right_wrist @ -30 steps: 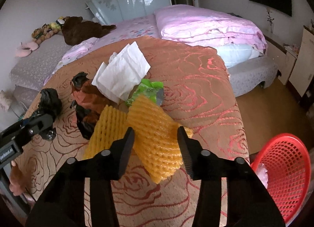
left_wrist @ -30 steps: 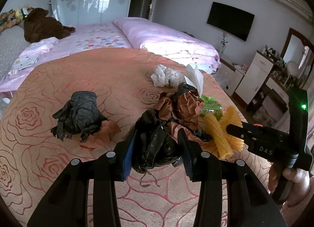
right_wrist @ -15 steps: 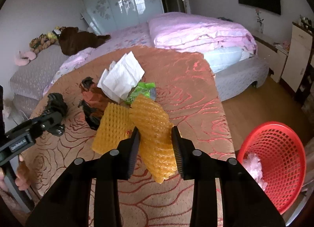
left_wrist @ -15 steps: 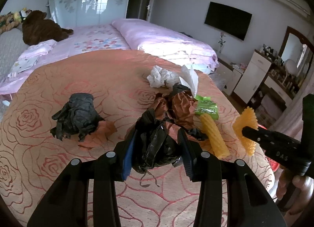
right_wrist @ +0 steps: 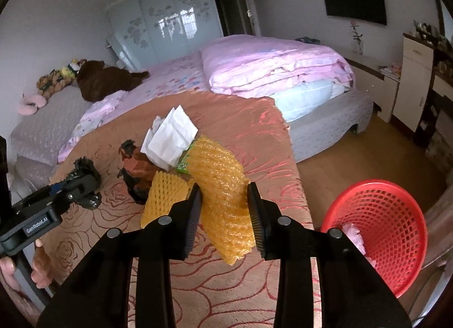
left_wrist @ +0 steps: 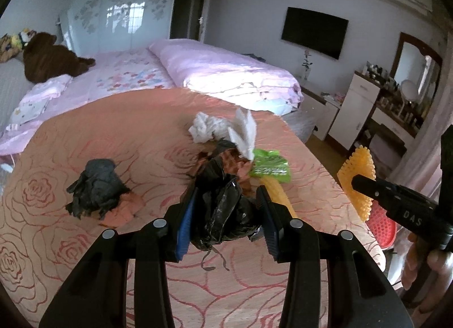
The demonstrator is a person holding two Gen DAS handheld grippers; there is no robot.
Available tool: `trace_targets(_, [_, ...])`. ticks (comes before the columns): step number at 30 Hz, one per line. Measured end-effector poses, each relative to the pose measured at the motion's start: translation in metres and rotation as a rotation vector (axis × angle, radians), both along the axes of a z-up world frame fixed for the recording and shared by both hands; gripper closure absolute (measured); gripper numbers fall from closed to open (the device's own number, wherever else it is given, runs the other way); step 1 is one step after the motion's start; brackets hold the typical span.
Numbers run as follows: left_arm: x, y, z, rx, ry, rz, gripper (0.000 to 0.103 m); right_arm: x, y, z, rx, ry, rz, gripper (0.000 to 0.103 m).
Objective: Collect trash
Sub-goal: 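Carry the black bag and yellow foam net in both tools over the red basket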
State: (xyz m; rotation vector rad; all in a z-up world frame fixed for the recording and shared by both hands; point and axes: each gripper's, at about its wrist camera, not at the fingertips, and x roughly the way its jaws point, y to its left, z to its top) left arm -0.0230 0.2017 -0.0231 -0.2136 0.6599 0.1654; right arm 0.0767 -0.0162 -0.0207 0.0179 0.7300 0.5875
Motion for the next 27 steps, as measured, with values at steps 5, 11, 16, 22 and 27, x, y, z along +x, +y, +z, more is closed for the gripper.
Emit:
trace_targets(5, [0.009,-0.021,0.004,0.031,0.003,-0.051,0.063,-0.001,-0.015,0.007,0.017,-0.018,-0.032,0.071])
trace_targets(11, [0.021,-0.047,0.011,0.048,0.0,-0.112,0.063,-0.002,-0.036,0.015,0.035,-0.035,-0.076,0.071])
trace_targets(16, [0.036,-0.066,0.017,0.051,-0.006,-0.158,0.063,-0.003,-0.056,0.024,0.04,-0.057,-0.113,0.071])
trace_targets(22, [0.046,-0.089,0.02,0.05,-0.01,-0.211,0.063,-0.001,-0.083,0.032,0.027,-0.081,-0.169,0.071])
trace_targets(27, [0.058,-0.107,0.024,0.032,-0.011,-0.264,0.063,0.001,-0.107,0.033,0.019,-0.083,-0.216,0.071])
